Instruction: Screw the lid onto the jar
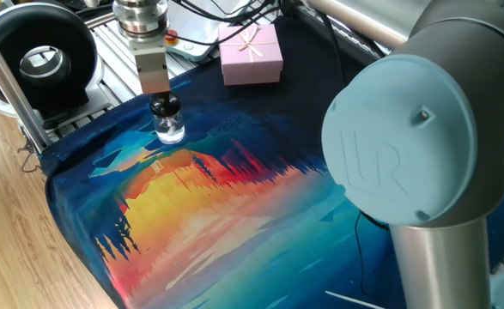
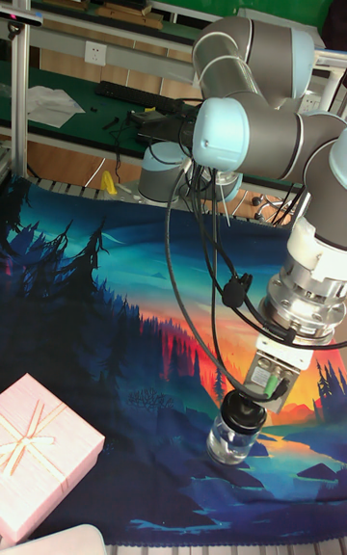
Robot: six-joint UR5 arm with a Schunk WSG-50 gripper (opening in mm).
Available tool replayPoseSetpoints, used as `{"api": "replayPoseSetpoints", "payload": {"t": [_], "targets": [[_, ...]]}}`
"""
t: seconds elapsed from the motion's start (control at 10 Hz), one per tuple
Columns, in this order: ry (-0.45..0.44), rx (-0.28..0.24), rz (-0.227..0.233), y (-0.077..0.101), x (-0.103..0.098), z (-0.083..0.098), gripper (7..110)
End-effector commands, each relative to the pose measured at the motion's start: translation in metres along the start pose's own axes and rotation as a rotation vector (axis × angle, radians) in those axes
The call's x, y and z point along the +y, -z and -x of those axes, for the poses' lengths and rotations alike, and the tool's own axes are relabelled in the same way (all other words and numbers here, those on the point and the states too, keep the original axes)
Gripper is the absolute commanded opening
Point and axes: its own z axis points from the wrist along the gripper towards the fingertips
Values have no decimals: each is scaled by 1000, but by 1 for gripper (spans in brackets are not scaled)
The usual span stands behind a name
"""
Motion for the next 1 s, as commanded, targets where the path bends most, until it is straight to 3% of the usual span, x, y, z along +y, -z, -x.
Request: {"api": "replayPoseSetpoints", "payload": {"t": [0.0, 0.1, 0.4, 0.5, 0.9], "targets": [[21, 22, 3, 9, 0, -2, 22], [8, 11, 9, 7, 1, 2, 44], [-16, -10, 5, -2, -2, 5, 44], [-17, -17, 5, -2, -2, 6, 22], [-64, 3, -5, -2, -4, 1, 22]]}}
